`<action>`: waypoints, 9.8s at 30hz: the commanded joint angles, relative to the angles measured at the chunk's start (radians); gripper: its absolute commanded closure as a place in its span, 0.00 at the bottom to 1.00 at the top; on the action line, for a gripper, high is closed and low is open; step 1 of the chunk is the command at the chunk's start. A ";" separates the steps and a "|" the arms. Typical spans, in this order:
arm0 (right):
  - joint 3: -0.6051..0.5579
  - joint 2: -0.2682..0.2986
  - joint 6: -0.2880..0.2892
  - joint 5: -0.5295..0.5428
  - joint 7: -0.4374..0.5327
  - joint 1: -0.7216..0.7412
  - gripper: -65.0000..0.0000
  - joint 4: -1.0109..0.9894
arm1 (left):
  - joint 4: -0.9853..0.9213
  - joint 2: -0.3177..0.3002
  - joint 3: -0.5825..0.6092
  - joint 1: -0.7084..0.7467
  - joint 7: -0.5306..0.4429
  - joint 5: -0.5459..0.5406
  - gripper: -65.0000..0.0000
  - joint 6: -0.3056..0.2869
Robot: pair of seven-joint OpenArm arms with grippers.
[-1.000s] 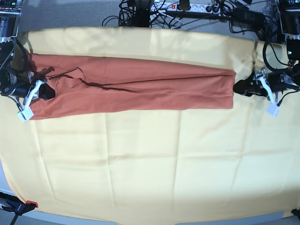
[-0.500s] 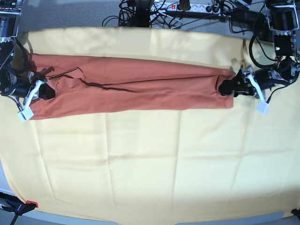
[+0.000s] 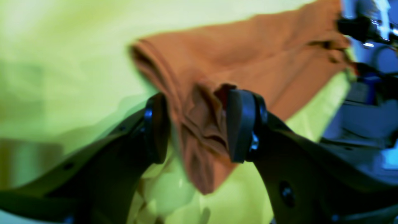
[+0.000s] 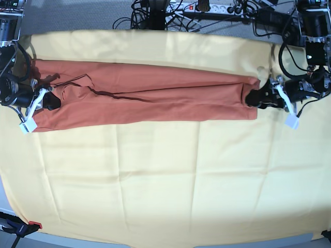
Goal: Fold the T-shirt properly
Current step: 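Grasp both ends of the folded strip with both grippers, then fold the strip end held by the left gripper toward the right gripper, then release the left gripper and regrip the strip end with the right gripper, then lift the strip end with the right gripper and fold it over the stack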
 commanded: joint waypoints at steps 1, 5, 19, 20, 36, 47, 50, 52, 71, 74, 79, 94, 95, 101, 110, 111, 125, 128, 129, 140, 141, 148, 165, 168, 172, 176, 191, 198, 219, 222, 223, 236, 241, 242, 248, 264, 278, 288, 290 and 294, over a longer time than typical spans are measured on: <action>-0.001 0.012 -0.002 -0.026 -0.023 0.003 1.00 0.004 | 0.010 -0.017 -0.003 -0.010 0.007 0.024 0.51 0.011; -0.001 0.012 -0.002 -0.025 -0.023 0.003 1.00 0.004 | 0.010 -0.010 -0.003 -0.003 0.002 0.076 0.51 0.036; -0.001 0.012 -0.002 -0.023 -0.022 0.003 1.00 0.004 | 0.010 0.011 0.132 0.027 0.005 0.013 0.51 0.026; -0.001 0.012 -0.002 -0.023 -0.022 0.003 1.00 0.004 | 0.010 0.011 0.144 0.026 0.005 0.009 0.51 0.023; -0.001 0.012 -0.002 -0.024 -0.023 0.003 1.00 0.004 | 0.010 0.005 0.150 -0.063 0.004 0.041 1.00 0.029; -0.001 0.012 -0.002 -0.024 -0.023 0.003 1.00 0.004 | 0.010 0.002 0.055 -0.062 0.005 0.097 1.00 0.069; -0.001 0.012 -0.002 -0.024 -0.023 0.003 1.00 0.004 | 0.010 0.003 0.037 -0.062 0.033 0.023 1.00 0.066; -0.001 0.012 -0.002 -0.024 -0.023 0.003 1.00 0.004 | 0.010 0.005 0.037 -0.062 0.063 -0.046 1.00 0.039; -0.001 0.011 -0.002 -0.027 -0.022 0.003 1.00 0.004 | 0.161 0.142 0.040 -0.071 0.163 -0.216 1.00 -0.026; -0.001 0.011 -0.002 -0.027 -0.022 0.003 1.00 0.004 | 0.163 0.193 0.060 -0.071 0.163 -0.216 1.00 -0.026; -0.001 0.011 -0.002 -0.027 -0.022 0.003 1.00 0.004 | 0.163 0.276 0.115 -0.074 0.138 -0.216 1.00 -0.066; -0.001 0.011 -0.002 -0.027 -0.022 0.003 1.00 0.004 | 0.161 0.529 0.151 -0.076 -0.028 -0.019 1.00 -0.066; -0.001 0.011 -0.002 -0.027 -0.022 0.003 1.00 0.004 | 0.161 0.540 0.151 -0.076 -0.031 -0.002 1.00 -0.066; -0.001 0.011 -0.002 -0.027 -0.022 0.003 1.00 0.004 | 0.161 0.588 0.160 -0.073 -0.045 0.011 1.00 -0.066; -0.001 0.011 -0.002 -0.024 -0.022 0.003 1.00 0.004 | 0.161 0.590 0.256 -0.073 -0.049 0.038 0.46 -0.066; -0.001 0.011 -0.002 -0.023 -0.022 0.003 1.00 0.004 | 0.161 0.590 0.263 -0.073 -0.057 0.050 0.45 -0.066; -0.001 0.012 -0.002 0.024 -0.023 0.004 1.00 0.004 | 0.161 0.590 0.200 -0.073 -0.153 0.131 0.96 -0.066; -0.001 0.012 -0.002 0.058 -0.042 0.014 1.00 0.004 | 0.161 0.590 0.151 -0.073 -0.154 0.224 1.00 -0.066; -0.001 0.012 -0.002 0.078 -0.063 0.022 0.94 0.004 | 0.161 0.587 0.139 -0.073 -0.154 0.253 1.00 -0.066; 0.087 0.054 -0.002 0.362 -0.269 0.229 0.49 0.005 | 0.161 0.475 0.123 -0.071 -0.161 0.291 1.00 -0.066; 0.127 0.054 -0.002 0.358 -0.275 0.231 0.49 0.005 | 0.161 0.463 0.123 -0.071 -0.161 0.291 1.00 -0.066; 0.391 0.081 -0.002 0.356 -0.275 0.116 0.49 0.005 | 0.161 0.387 0.123 -0.071 -0.177 0.291 1.00 -0.066; 0.449 0.067 -0.002 0.463 -0.271 -0.078 0.35 -0.262 | 0.161 0.360 0.123 -0.071 -0.177 0.276 1.00 -0.066; 0.448 0.066 -0.002 0.463 -0.275 -0.073 0.35 -0.325 | 0.161 0.360 0.123 -0.071 -0.177 0.263 1.00 -0.066; 0.426 0.055 -0.002 0.463 -0.275 -0.074 0.35 -0.330 | 0.161 0.360 0.123 -0.071 -0.177 0.264 1.00 -0.066; 0.361 0.046 -0.002 0.463 -0.275 -0.068 0.35 -0.330 | 0.161 0.360 0.123 -0.071 -0.177 0.263 1.00 -0.066; 0.276 0.034 -0.002 0.463 -0.275 -0.049 0.35 -0.327 | 0.161 0.360 0.123 -0.071 -0.177 0.259 1.00 -0.066; 0.251 0.023 -0.002 0.463 -0.275 -0.049 0.35 -0.327 | 0.161 0.360 0.123 -0.071 -0.177 0.253 1.00 -0.066; 0.146 0.045 -0.002 0.463 -0.275 -0.046 0.97 -0.327 | 0.161 0.360 0.123 -0.071 -0.177 0.253 1.00 -0.066; 0.146 0.048 -0.002 0.463 -0.275 -0.022 1.00 -0.326 | 0.161 0.360 0.123 -0.072 -0.177 0.252 1.00 -0.066; 0.147 0.050 -0.002 0.463 -0.275 -0.010 1.00 -0.326 | 0.161 0.360 0.123 -0.072 -0.177 0.253 1.00 -0.066; 0.148 0.207 -0.002 0.463 -0.275 0.140 1.00 -0.326 | 0.161 0.306 0.123 -0.073 -0.176 0.208 1.00 -0.066; 0.148 0.248 -0.002 0.463 -0.275 0.151 1.00 -0.294 | 0.161 0.302 0.123 -0.073 -0.176 0.215 1.00 -0.066; 0.148 0.247 -0.002 0.463 -0.275 0.145 1.00 -0.283 | 0.161 0.302 0.123 -0.073 -0.176 0.216 1.00 -0.066; 0.148 0.189 -0.002 0.463 -0.275 0.088 1.00 -0.174 | 0.161 0.302 0.123 -0.073 -0.176 0.216 1.00 -0.066; 0.148 -0.157 -0.002 0.463 -0.275 -0.011 1.00 0.454 | 0.161 0.302 0.123 -0.072 -0.175 0.216 1.00 -0.066; 0.146 -0.397 -0.002 0.463 -0.275 -0.016 1.00 0.463 | 0.161 0.302 0.123 -0.067 -0.175 0.215 1.00 -0.066; 0.122 -0.530 -0.002 0.463 -0.275 -0.016 1.00 0.462 | 0.161 0.302 0.123 -0.068 -0.172 0.215 1.00 -0.066; 0.095 -0.537 -0.002 0.463 -0.275 -0.016 0.88 0.462 | 0.161 0.302 0.123 -0.068 -0.172 0.215 1.00 -0.066; 0.019 -0.537 -0.002 0.346 -0.275 -0.016 0.41 0.462 | 0.161 0.302 0.123 -0.068 -0.172 0.215 1.00 -0.066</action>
